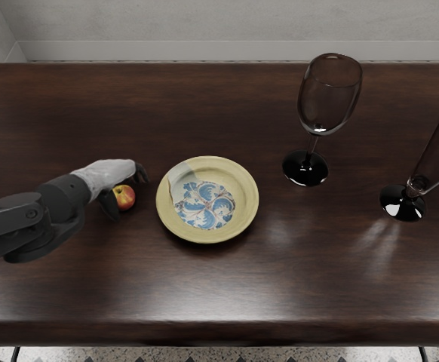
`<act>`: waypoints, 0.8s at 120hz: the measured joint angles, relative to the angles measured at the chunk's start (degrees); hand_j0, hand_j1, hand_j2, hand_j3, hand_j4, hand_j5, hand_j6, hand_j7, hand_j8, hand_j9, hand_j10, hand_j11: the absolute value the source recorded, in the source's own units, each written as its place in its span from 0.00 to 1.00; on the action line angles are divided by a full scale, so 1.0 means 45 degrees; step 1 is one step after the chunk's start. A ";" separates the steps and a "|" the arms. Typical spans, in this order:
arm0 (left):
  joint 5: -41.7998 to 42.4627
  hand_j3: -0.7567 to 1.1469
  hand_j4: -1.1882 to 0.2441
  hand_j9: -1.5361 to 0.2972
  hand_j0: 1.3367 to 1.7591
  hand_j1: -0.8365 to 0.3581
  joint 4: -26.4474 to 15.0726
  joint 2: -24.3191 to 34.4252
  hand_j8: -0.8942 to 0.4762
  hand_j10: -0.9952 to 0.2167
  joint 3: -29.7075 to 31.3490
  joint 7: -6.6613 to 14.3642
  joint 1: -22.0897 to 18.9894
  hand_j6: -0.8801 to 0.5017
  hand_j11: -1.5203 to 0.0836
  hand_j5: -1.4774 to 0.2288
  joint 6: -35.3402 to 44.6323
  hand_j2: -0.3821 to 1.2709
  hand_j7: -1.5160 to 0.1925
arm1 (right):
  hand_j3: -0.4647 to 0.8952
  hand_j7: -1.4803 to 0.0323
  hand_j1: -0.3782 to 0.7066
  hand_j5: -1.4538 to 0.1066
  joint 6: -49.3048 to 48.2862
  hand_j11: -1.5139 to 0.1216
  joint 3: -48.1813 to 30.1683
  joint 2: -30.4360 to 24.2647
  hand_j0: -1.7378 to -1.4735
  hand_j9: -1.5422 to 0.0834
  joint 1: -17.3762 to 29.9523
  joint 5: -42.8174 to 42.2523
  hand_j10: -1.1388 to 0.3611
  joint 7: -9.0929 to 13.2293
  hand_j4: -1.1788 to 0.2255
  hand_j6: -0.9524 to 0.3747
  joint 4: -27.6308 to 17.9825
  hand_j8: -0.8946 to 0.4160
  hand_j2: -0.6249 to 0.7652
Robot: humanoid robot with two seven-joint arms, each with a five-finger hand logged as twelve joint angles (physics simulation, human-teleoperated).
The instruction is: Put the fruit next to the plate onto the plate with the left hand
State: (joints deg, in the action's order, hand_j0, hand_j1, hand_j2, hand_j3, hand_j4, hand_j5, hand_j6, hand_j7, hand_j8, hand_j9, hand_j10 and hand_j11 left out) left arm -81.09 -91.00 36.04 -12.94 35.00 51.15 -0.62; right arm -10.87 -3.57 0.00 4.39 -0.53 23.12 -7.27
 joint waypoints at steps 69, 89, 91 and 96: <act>-0.0029 0.45 0.38 0.41 0.76 0.41 -0.0226 0.0000 0.32 0.34 0.0205 0.0005 -0.0176 0.26 0.43 0.39 0.0231 0.35 0.42 | 0.34 0.98 0.03 0.93 0.0002 0.93 0.0004 0.0000 0.30 0.95 0.0013 0.0002 0.76 0.0000 0.84 0.72 -0.0002 0.68 0.45; -0.0008 0.37 0.30 0.30 0.78 0.41 -0.0304 0.0000 0.37 0.35 0.0273 -0.0009 -0.0166 0.28 0.31 0.29 0.0321 0.42 0.31 | 0.34 0.98 0.03 0.93 0.0001 0.93 0.0008 0.0000 0.30 0.95 0.0019 0.0001 0.76 0.0000 0.84 0.72 0.0002 0.68 0.45; 0.0012 0.35 0.29 0.29 0.78 0.40 -0.0306 0.0000 0.38 0.35 0.0276 -0.0012 -0.0150 0.29 0.31 0.28 0.0319 0.44 0.30 | 0.34 0.98 0.03 0.93 0.0000 0.93 0.0008 0.0000 0.30 0.95 0.0020 0.0002 0.76 0.0000 0.84 0.72 0.0003 0.68 0.45; 0.0056 0.36 0.29 0.28 0.76 0.38 -0.0305 0.0000 0.40 0.37 0.0277 -0.0010 -0.0061 0.30 0.29 0.26 0.0306 0.47 0.28 | 0.34 0.98 0.03 0.93 -0.0001 0.93 0.0009 0.0000 0.30 0.95 0.0020 0.0002 0.76 0.0000 0.84 0.72 0.0001 0.68 0.45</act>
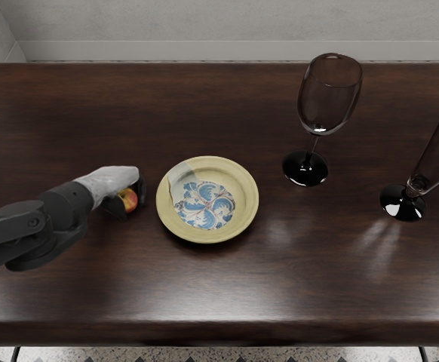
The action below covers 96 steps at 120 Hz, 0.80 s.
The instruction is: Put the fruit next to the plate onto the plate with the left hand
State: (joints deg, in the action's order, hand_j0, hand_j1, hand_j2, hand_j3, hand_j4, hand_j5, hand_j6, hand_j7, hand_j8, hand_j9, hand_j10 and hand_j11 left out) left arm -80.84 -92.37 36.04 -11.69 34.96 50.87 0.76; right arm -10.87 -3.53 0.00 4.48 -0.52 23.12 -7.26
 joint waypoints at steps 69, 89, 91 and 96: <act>0.1579 0.40 0.28 0.22 0.73 0.41 0.0014 -0.2512 0.42 0.36 -0.0567 0.0005 0.2968 0.34 0.25 0.19 -0.0628 0.42 0.22 | 0.34 0.98 0.03 0.93 0.0004 0.93 -0.0007 0.0000 0.30 0.95 -0.0018 -0.0002 0.76 0.0000 0.84 0.72 -0.0001 0.68 0.45; 0.1709 0.40 0.29 0.22 0.74 0.41 0.0001 -0.3084 0.41 0.37 -0.0542 0.0004 0.2241 0.34 0.25 0.18 -0.1309 0.43 0.23 | 0.34 0.98 0.03 0.93 0.0005 0.93 -0.0008 0.0000 0.30 0.95 -0.0018 -0.0002 0.76 0.0000 0.84 0.72 0.0000 0.68 0.45; 0.1718 0.40 0.29 0.22 0.74 0.41 0.0002 -0.3102 0.41 0.37 -0.0536 0.0006 0.2165 0.34 0.25 0.18 -0.1364 0.43 0.23 | 0.34 0.98 0.03 0.93 0.0005 0.93 -0.0007 0.0000 0.30 0.95 -0.0019 -0.0002 0.76 0.0000 0.84 0.72 0.0002 0.68 0.45; 0.1741 0.40 0.29 0.22 0.74 0.41 0.0007 -0.3208 0.42 0.37 -0.0522 0.0008 0.2079 0.34 0.25 0.18 -0.1463 0.42 0.23 | 0.34 0.98 0.03 0.93 0.0007 0.93 -0.0005 0.0000 0.30 0.95 -0.0019 -0.0002 0.76 0.0000 0.84 0.72 0.0001 0.68 0.45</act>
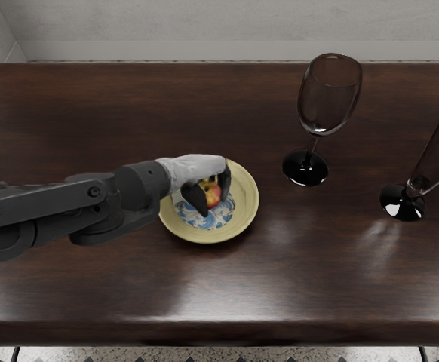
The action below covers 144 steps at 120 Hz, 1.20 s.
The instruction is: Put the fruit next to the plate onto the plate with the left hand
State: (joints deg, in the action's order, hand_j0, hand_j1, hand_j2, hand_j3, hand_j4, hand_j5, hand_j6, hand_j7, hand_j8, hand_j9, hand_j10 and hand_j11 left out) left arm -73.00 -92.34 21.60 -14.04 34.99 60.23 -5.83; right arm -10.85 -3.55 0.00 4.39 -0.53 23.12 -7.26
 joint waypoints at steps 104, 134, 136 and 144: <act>0.3865 0.40 0.76 0.76 0.76 0.91 -0.0425 0.1860 0.60 0.75 -0.2923 0.0002 -0.0705 0.58 0.86 0.78 -0.0374 0.25 0.80 | 0.34 0.98 0.03 0.93 -0.0002 0.93 0.0004 0.0000 0.30 0.95 0.0000 0.0000 0.76 0.0000 0.84 0.72 0.0001 0.68 0.45; 1.3707 0.40 0.80 0.80 0.76 0.95 -0.0607 0.7033 0.63 0.79 -0.5591 0.0002 -0.0787 0.61 0.91 0.83 -0.5621 0.24 0.85 | 0.34 0.98 0.03 0.93 -0.0001 0.93 0.0001 0.0000 0.30 0.95 0.0000 0.0000 0.76 0.0000 0.84 0.72 -0.0002 0.68 0.45; 1.4234 0.40 0.80 0.81 0.76 0.96 -0.0605 0.7254 0.63 0.79 -0.5643 0.0002 -0.0786 0.61 0.91 0.83 -0.5749 0.24 0.85 | 0.34 0.98 0.03 0.93 -0.0002 0.93 0.0001 0.0000 0.30 0.95 0.0000 0.0000 0.76 0.0000 0.84 0.72 -0.0003 0.68 0.45; 1.5725 0.40 0.80 0.81 0.76 0.96 -0.0596 0.7407 0.63 0.79 -0.5807 0.0002 -0.0787 0.61 0.92 0.84 -0.6098 0.24 0.86 | 0.34 0.98 0.03 0.93 -0.0004 0.93 0.0002 0.0000 0.30 0.95 0.0000 0.0000 0.76 0.0000 0.84 0.72 -0.0004 0.68 0.45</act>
State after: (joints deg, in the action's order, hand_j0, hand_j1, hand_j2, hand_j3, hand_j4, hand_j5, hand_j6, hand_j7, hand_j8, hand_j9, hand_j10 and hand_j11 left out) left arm -2.24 -95.02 54.93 -40.17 35.00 56.69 -33.27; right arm -10.86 -3.54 0.00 4.39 -0.53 23.12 -7.28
